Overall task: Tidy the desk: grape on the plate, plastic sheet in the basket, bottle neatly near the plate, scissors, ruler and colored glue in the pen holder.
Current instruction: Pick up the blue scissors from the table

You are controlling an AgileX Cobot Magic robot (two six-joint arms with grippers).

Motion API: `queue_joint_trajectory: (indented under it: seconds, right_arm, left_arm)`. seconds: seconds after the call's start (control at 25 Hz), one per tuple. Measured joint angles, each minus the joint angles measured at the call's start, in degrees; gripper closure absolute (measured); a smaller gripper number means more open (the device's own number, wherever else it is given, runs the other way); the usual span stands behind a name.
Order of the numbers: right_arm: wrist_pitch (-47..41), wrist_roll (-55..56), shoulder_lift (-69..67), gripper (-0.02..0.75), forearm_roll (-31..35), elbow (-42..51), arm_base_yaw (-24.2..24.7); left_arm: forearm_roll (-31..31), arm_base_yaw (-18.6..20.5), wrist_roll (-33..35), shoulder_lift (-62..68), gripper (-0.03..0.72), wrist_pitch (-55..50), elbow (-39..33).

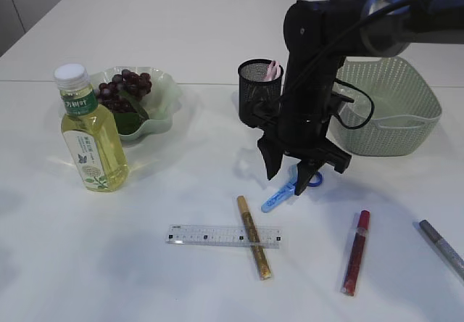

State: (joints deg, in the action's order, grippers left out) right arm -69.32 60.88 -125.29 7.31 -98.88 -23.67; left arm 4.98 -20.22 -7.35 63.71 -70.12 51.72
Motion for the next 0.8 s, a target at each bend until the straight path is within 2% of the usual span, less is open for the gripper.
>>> queue_joint_trajectory:
  seconds: [0.32,0.8]
  right_arm:
    - [5.8,2.6,-1.4,0.307,0.4,-0.1,0.0]
    - [5.9,5.0,-2.0,0.307,-0.7,-0.1,0.0]
  left_arm:
    - [0.0,0.0,0.0,0.0,0.253,0.0,0.0]
    - [-0.1,0.0,0.0,0.0,0.253,0.0,0.0]
